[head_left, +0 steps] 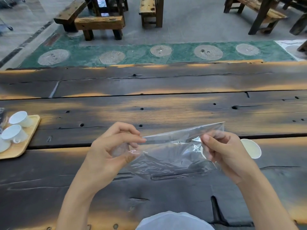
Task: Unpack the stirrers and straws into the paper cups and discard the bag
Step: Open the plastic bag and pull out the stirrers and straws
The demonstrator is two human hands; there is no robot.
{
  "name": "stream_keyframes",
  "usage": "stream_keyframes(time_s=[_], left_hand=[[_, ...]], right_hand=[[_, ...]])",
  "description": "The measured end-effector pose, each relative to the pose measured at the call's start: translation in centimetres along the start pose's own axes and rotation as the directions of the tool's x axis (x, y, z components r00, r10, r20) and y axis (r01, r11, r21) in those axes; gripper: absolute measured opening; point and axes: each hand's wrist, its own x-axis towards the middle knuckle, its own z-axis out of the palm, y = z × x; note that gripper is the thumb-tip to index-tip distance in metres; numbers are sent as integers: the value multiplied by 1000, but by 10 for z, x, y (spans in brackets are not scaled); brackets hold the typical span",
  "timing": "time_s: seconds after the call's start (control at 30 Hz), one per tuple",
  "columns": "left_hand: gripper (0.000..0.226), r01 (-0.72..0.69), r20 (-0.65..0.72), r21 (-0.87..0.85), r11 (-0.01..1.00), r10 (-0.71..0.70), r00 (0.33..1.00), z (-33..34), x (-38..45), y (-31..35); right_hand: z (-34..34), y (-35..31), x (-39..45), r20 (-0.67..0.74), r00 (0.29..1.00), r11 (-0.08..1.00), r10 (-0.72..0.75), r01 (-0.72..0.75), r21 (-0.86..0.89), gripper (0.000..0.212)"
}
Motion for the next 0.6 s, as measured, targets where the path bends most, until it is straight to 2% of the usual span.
stream_keyframes(time_s=[0.1,0.2,0.33,0.47,0.53,0.6], left_hand=[[8,-17,-20,18,1000,17,1000,2,4,-2],[4,35,-74,-62,997,-40,996,7,6,-6],[18,83,-178,-165,983,-112,978,13,8,-11],[20,102,-259,-320,942,-191,947,15,12,-11],[14,133,-254,-303,944,-215,943,15,12,-9],[7,190,-222,-181,965,-229,948,12,12,-7]], right_hand=[[-1,-2,0,4,1000,1000,-10,10,-16,34],[-1,-3,0,-6,1000,1000,-16,16,-27,42],[0,-1,1,-53,999,999,-8,6,-37,51],[1,1,2,-31,998,996,-56,53,-71,47],[3,0,1,-29,998,996,-51,49,-78,43],[5,-2,-1,-31,999,996,-32,29,-87,35]])
